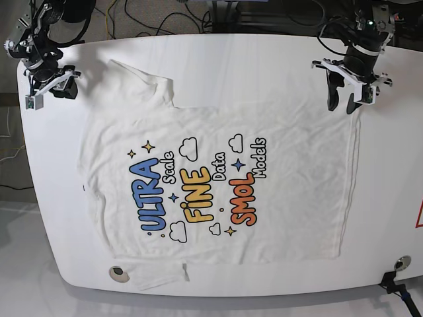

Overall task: Fold the T-shirt properly
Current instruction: 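Lower the right gripper and pinch the shoulder edge beside the collar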

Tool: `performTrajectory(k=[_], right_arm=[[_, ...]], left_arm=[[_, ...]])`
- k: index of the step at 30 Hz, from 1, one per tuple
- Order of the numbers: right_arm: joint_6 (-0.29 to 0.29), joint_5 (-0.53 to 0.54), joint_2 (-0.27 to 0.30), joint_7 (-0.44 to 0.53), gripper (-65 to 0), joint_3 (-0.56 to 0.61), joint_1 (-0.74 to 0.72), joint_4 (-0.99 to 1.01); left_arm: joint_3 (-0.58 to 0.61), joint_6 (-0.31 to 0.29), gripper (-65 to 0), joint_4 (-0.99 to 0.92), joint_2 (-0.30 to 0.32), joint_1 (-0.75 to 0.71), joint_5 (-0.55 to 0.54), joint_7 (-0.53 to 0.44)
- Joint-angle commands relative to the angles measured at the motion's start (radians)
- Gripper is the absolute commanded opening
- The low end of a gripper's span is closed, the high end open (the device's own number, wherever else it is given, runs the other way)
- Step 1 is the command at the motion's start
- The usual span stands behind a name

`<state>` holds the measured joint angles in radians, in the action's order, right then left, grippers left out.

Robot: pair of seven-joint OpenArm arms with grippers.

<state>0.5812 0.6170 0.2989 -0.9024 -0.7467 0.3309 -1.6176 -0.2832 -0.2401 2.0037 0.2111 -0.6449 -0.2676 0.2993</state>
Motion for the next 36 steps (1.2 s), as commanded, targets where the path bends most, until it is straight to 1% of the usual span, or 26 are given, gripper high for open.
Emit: performTrajectory(k=[1, 3, 4, 8, 11, 14, 19, 27, 31, 33, 34, 36], right_arm=[[0.01, 0.053, 0.015, -0.008, -44.0, -0.013, -0.004, -0.016], [0.01, 0.063, 0.011, -0.019, -43.9, -0.014, -0.005, -0.018], [0.005, 0.053, 0.011, 0.004, -43.7, -0.016, -0.008, -0.016], [0.001, 0.094, 0.011, 0.005, -43.9, -0.028, -0.035, 0.007], [-0.001, 0.103, 0.008, 0.006, -44.0, -0.026, -0.053, 0.029], [0.0, 0.103, -0.004, 0.008, -44.0, -0.017, -0.065, 0.053], [-0.001, 0.092, -0.035, 0.01, -44.0, 0.035, -0.071, 0.052], [-0.009, 0.04, -0.038, 0.015, -43.9, 0.165, -0.109, 0.053], [-0.009, 0.012, -0.037, 0.017, -46.3, 0.223, -0.142, 0.051], [-0.013, 0.001, -0.037, 0.015, -49.7, 0.249, -0.152, 0.06], [-0.013, 0.002, -0.033, 0.001, -45.7, 0.23, -0.146, 0.067], [-0.012, 0.009, -0.025, 0.003, -45.7, 0.22, -0.149, 0.088]], left_arm=[[-0.005, 0.002, -40.7, 0.012, 0.009, -0.001, -0.02, -0.02], [0.0, -0.001, -40.7, 0.01, 0.01, 0.001, -0.023, -0.014], [0.0, -0.006, -40.7, 0.014, 0.006, 0.004, -0.022, -0.021], [-0.002, -0.005, -40.8, 0.017, 0.006, 0.002, -0.022, -0.019], [0.002, -0.008, -40.8, 0.017, 0.005, 0.001, -0.021, -0.016], [0.008, -0.008, -40.8, 0.016, 0.006, 0.0, -0.023, -0.006], [0.008, -0.011, -40.5, 0.014, 0.007, 0.0, -0.025, -0.002], [0.01, -0.01, -40.5, 0.013, 0.007, -0.003, -0.023, -0.001], [0.008, -0.011, -40.4, 0.013, 0.006, -0.003, -0.027, 0.0], [0.008, -0.011, -40.3, 0.012, 0.006, -0.005, -0.028, 0.0], [0.008, -0.006, -40.6, 0.014, 0.004, -0.004, -0.025, 0.001], [0.008, -0.005, -40.8, 0.016, 0.001, -0.006, -0.022, -0.002]])
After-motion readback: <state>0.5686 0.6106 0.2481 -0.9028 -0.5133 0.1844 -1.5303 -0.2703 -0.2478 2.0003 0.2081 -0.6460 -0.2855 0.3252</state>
